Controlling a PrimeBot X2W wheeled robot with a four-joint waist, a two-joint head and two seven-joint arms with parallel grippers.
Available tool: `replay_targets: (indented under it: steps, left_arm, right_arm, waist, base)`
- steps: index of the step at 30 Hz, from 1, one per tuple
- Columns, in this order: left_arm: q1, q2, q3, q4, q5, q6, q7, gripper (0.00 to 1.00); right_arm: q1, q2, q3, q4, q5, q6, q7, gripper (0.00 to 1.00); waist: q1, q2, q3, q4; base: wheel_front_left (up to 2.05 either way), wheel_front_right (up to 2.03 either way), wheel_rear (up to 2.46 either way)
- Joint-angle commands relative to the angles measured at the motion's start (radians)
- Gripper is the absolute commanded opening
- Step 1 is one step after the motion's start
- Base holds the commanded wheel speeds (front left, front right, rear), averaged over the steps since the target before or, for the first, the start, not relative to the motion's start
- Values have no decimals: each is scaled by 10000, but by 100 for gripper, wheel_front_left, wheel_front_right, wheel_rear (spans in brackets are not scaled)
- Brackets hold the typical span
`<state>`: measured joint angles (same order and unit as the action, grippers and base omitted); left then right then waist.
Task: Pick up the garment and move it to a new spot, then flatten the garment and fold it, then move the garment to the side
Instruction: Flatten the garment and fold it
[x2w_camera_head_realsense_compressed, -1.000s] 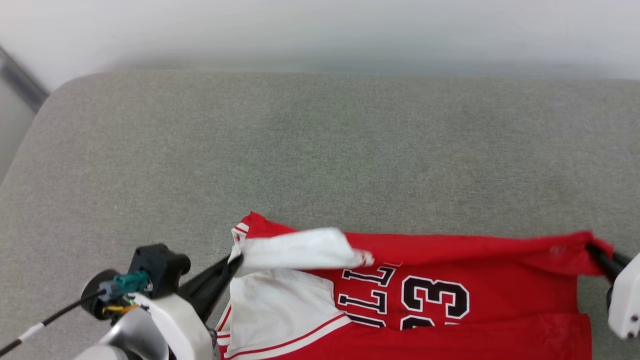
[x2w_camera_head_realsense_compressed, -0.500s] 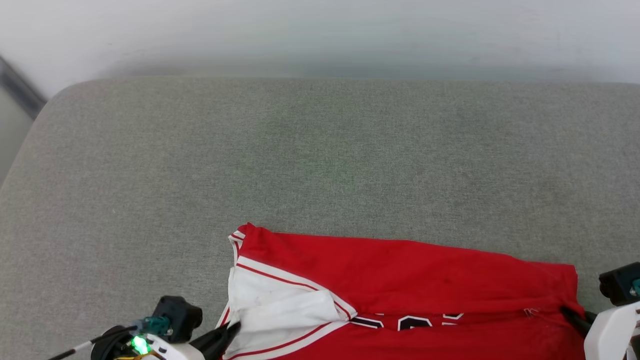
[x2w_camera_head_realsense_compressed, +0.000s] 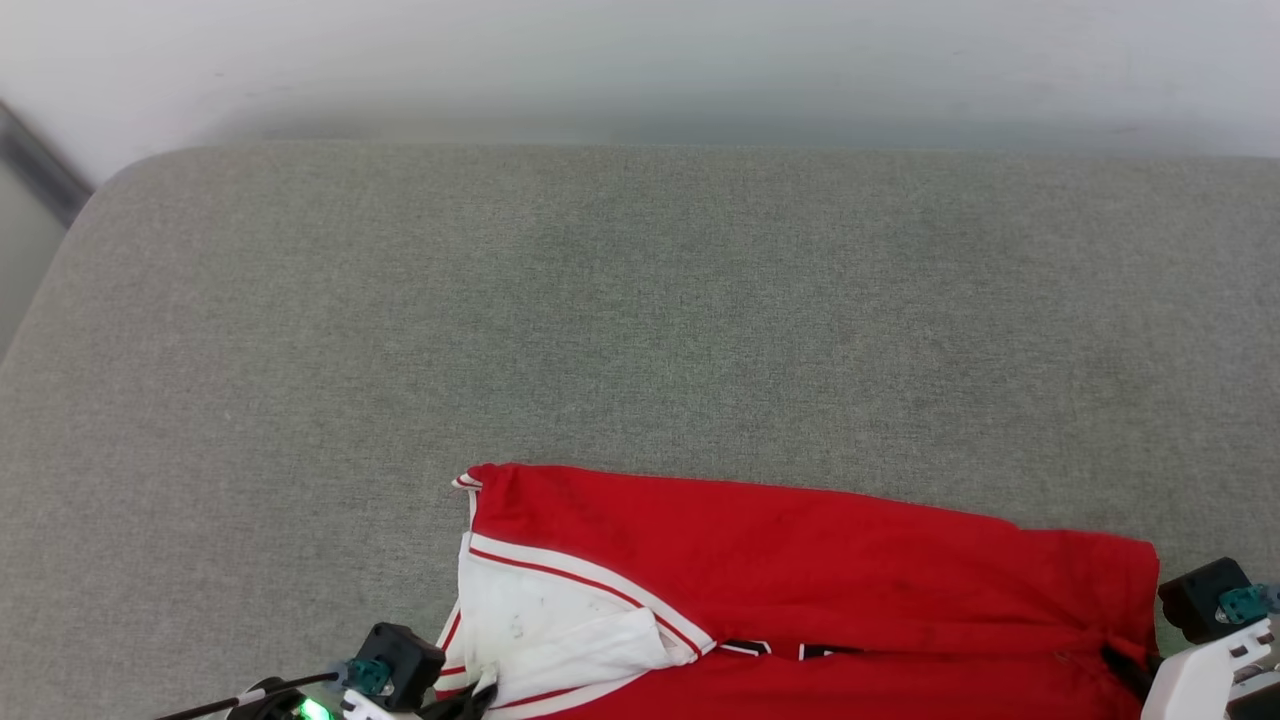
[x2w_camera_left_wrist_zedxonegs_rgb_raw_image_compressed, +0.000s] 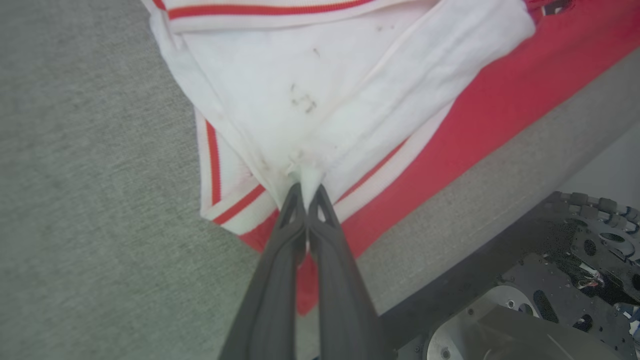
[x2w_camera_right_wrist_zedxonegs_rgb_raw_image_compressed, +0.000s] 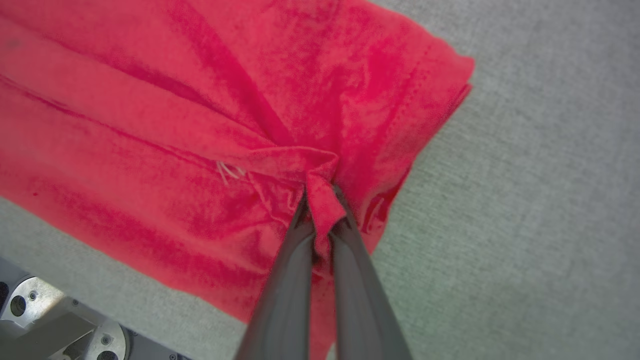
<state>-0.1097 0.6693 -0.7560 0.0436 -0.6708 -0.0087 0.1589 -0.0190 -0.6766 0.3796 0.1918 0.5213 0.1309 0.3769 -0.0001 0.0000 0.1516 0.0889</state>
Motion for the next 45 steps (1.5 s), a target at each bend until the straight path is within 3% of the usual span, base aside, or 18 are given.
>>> replay_targets:
  steps: [1, 2, 3, 4, 11, 20, 24, 29, 33, 37, 45]
  left_arm:
    - [-97, -70, -32, 127, 42, -60, -66, 0]
    - [-126, -104, -51, 218, 51, -73, -114, 7]
    - [-150, -138, -72, 293, 62, -88, -146, 87]
    - [-154, -166, -74, 377, 58, -83, -177, 100]
    - [-87, -131, 184, 505, 54, 119, -737, 100]
    - [227, -248, 1749, -53, -521, 1021, -2756, 100]
    - [439, -495, 2586, -281, -637, 1513, -3858, 100]
    - [829, -1180, 4078, -818, -220, 1767, -4241, 100]
    - [1435, -2040, 5419, -1419, 1078, 1545, -4252, 100]
    - [1767, -2798, 6381, -1736, 2299, 966, -4257, 100]
    - [1888, -3991, 7414, -1586, 3759, -260, -4258, 100]
  right_arm:
    - [-72, 112, 151, 248, 147, -4, -21, 0]
    - [-136, 145, 177, 319, 186, -4, -100, 24]
    - [-190, 197, 147, 422, 252, -5, -182, 100]
    - [-239, 216, 119, 521, 257, -7, -208, 100]
    - [-685, 213, 43, 409, 735, -4, -163, 100]
    - [-298, 505, -1726, -680, 1409, -4, 826, 100]
    - [74, 1070, -2824, -1099, 1232, -4, 1351, 100]
    - [697, 1990, -4023, -1454, 624, -4, 1932, 100]
    - [1029, 2956, -4918, -1534, 288, -4, 2096, 100]
    - [1157, 3773, -5738, -1439, -29, -4, 2089, 100]
    - [1015, 4866, -6379, -726, -165, -2, 1972, 100]
  waist:
    - [1, 0, -2, -8]
    - [1, 0, -6, -15]
    - [1, 0, -18, -26]
    - [1, 0, -39, -38]
    - [1, 0, -511, -165]
    - [1, 0, -1028, -257]
    - [1, 0, -1053, -262]
    - [1, 0, -987, -222]
    - [1, 0, -866, -143]
    - [1, 0, -694, -56]
    - [1, 0, -275, 144]
  base:
    - [0, 0, 0]
    - [0, 0, 0]
    - [0, 0, 0]
    - [0, 0, 0]
    - [0, 0, 0]
    - [0, 0, 0]
    - [0, 0, 0]
    - [0, 0, 0]
    - [0, 0, 0]
    - [0, 0, 0]
    - [0, 0, 0]
